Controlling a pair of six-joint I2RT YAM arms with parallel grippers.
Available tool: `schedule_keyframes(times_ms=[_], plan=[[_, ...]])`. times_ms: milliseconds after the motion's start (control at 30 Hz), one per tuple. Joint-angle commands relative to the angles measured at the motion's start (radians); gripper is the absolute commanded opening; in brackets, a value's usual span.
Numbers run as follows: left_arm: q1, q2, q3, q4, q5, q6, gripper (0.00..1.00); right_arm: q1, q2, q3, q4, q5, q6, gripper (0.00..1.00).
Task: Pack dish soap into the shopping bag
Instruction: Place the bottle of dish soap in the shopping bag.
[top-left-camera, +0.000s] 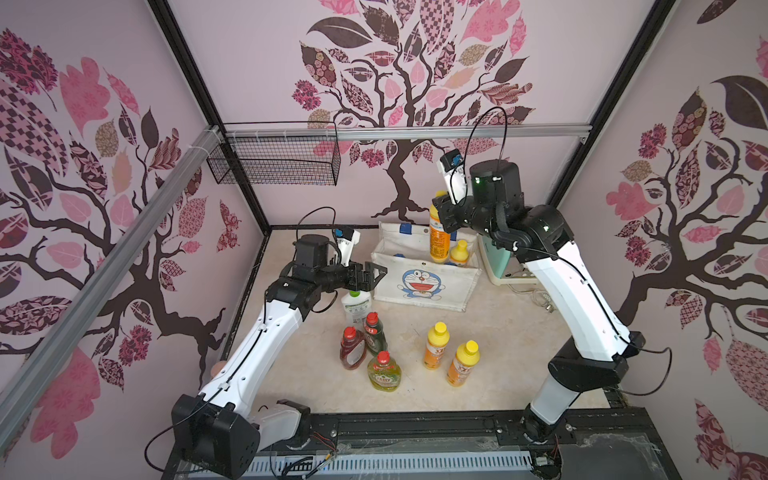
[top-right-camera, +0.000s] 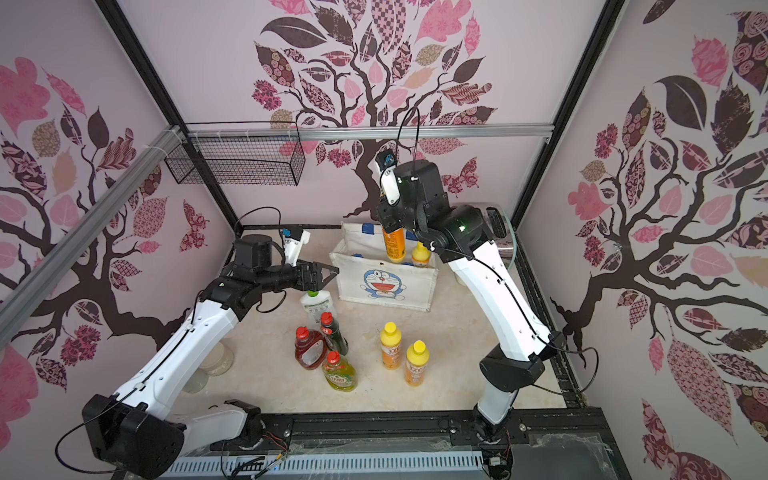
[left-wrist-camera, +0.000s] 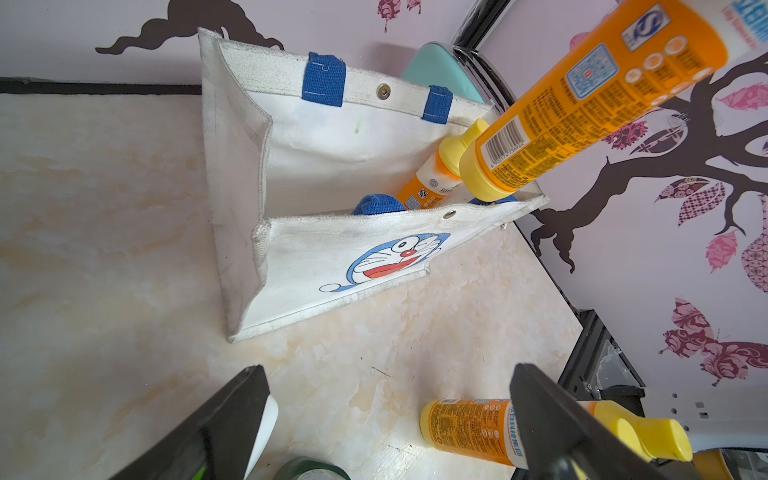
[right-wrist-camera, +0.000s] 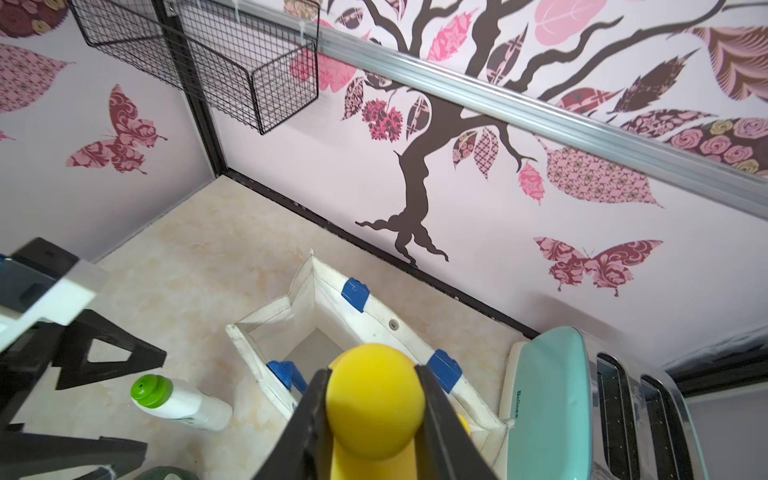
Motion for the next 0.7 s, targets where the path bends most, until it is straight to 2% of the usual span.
schedule_keyframes(times_ms=[0, 667], plan=[[-0.003, -0.007, 0.002, 0.008, 0.01, 0.009, 0.97, -0.04, -0.082, -0.057, 0.138, 0.023, 0.017, 0.0], [-0.003, -0.001, 0.002, 0.009, 0.01, 0.009, 0.97, -0.075, -0.231, -0.449, 0.283, 0.07, 0.059, 0.0]])
